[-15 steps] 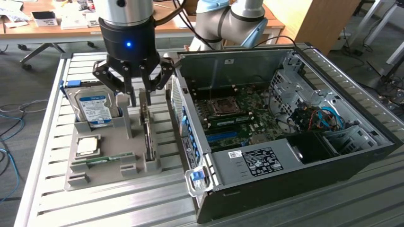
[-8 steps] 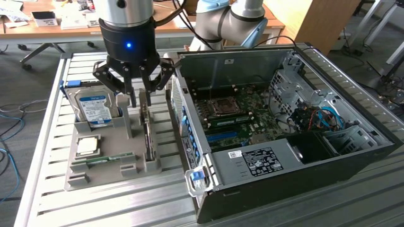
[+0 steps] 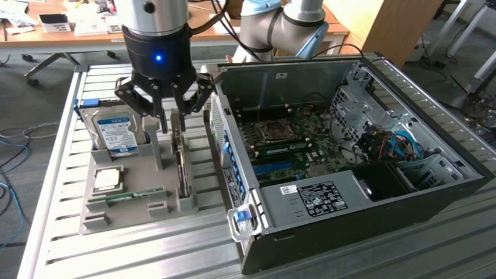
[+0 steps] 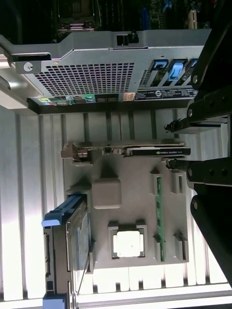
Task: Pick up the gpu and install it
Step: 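Pick up the gpu and move the gpu toward the slot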
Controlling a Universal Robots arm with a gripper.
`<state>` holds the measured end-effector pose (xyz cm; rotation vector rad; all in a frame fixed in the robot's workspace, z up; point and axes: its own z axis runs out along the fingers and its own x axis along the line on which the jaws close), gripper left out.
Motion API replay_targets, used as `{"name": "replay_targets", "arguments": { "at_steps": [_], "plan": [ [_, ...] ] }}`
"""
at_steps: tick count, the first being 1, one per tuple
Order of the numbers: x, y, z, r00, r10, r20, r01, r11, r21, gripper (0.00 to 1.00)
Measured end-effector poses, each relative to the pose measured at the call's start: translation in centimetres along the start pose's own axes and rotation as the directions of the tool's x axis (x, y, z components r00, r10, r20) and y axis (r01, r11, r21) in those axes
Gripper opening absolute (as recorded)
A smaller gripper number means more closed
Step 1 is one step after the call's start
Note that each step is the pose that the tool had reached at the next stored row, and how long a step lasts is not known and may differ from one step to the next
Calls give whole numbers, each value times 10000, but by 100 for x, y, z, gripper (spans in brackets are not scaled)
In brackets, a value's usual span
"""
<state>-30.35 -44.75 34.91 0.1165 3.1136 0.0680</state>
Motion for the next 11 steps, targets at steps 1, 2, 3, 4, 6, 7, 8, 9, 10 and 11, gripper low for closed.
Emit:
{"name": "replay_targets", "arguments": {
  "at_steps": [1,2,3,4,6,7,8,9,10,11],
  "plan": [
    [0,0,6,10000,0,-1,0,10000,0,36],
    [0,0,11,10000,1,0,-1,10000,1,36],
    [0,0,11,10000,0,-1,0,10000,2,36],
    [0,0,12,10000,0,-1,0,10000,1,36],
    [0,-1,12,10000,0,-1,0,10000,1,36],
    [0,-1,12,10000,0,-1,0,10000,1,36],
    [0,0,12,10000,0,-1,0,10000,1,36],
    [0,-1,13,10000,0,-1,0,10000,1,36],
    [0,0,18,10000,0,2,0,10000,-2,36],
    [0,-1,22,10000,0,2,0,10000,-1,36]
  ]
}}
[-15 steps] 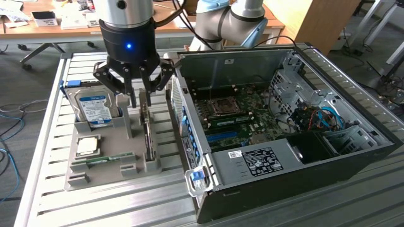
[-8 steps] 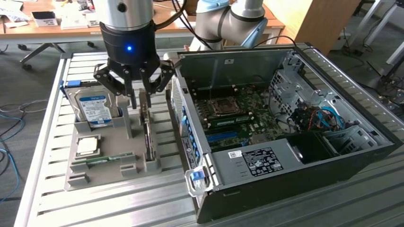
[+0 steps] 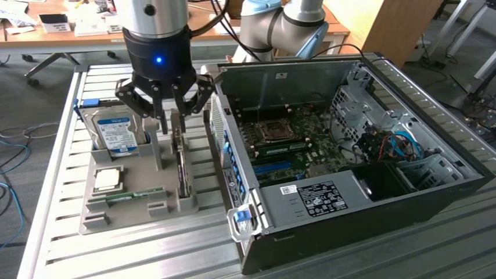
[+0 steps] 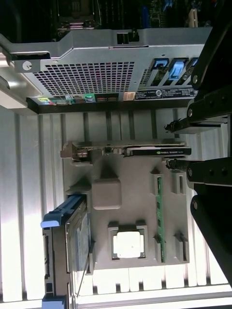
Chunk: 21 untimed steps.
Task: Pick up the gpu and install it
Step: 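Pick up the gpu and move the gpu toward the slot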
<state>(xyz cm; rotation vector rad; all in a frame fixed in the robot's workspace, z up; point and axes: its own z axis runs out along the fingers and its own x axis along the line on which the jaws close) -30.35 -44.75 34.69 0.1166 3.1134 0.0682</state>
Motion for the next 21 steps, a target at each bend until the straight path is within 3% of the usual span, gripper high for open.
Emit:
{"name": "replay_targets", "arguments": {
  "at_steps": [21],
  "plan": [
    [3,-5,114,10000,0,-4,0,10000,3,36]
  ]
}}
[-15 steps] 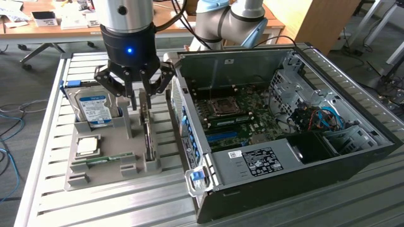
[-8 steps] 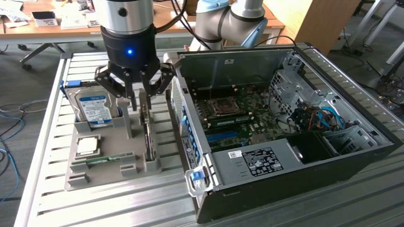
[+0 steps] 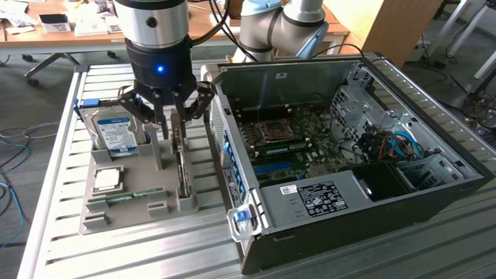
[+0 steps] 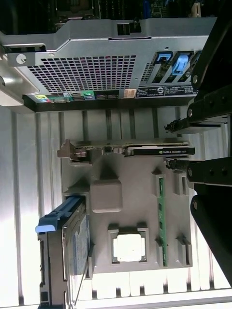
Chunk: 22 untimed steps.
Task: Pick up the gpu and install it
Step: 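Pick up the gpu and move the gpu toward the slot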
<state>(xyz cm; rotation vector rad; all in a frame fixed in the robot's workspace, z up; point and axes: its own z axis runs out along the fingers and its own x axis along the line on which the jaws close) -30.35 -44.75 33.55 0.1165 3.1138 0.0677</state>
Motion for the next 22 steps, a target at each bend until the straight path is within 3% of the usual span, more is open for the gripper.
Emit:
{"name": "replay_targets", "arguments": {
  "at_steps": [6,15,22],
  "plan": [
    [0,0,10,10000,0,4,0,10000,-4,36],
    [2,-4,102,10000,0,3,0,10000,-4,36],
    [4,-6,133,10000,1,-1,-1,10000,-43,36]
  ]
}}
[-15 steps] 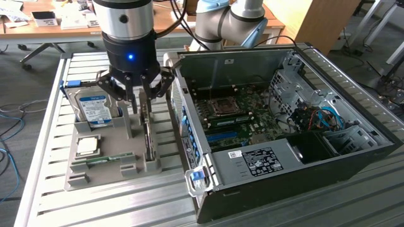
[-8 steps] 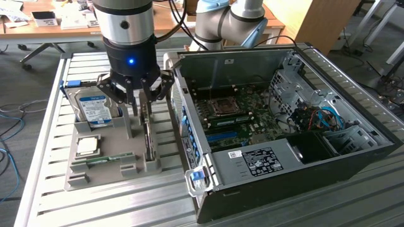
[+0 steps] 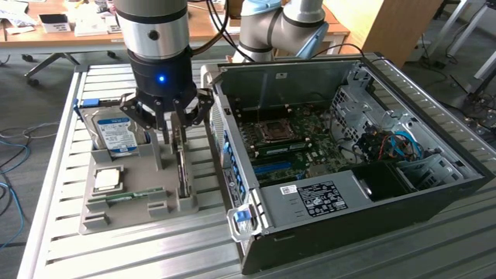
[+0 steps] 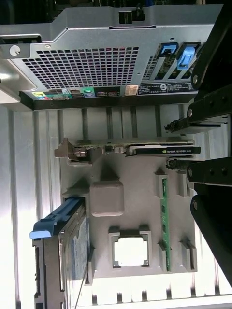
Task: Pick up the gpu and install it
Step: 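Pick up the gpu and move the gpu toward the slot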
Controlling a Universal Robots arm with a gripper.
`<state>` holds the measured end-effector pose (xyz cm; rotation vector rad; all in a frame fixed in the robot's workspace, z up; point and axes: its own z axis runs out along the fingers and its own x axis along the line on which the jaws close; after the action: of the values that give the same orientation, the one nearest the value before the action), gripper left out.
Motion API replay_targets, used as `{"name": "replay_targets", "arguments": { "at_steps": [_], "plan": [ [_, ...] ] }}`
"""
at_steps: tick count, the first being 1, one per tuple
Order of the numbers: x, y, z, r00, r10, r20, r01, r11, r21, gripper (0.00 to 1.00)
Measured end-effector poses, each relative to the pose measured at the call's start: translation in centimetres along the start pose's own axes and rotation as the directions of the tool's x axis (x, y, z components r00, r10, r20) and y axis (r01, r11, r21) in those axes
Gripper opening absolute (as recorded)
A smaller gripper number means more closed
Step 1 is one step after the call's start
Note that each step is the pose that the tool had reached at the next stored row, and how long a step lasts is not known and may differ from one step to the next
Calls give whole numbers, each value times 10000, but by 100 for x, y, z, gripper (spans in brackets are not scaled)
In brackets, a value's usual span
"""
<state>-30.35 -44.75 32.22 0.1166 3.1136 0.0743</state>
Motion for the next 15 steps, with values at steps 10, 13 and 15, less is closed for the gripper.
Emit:
{"name": "replay_targets", "arguments": {
  "at_steps": [10,13,15],
  "plan": [
    [7,-4,67,10000,3,-8,-3,9999,-130,36],
    [11,-7,120,10000,3,-8,-3,9999,-130,36],
    [12,-8,146,10000,3,-8,-3,9999,-130,36]
  ]
}}
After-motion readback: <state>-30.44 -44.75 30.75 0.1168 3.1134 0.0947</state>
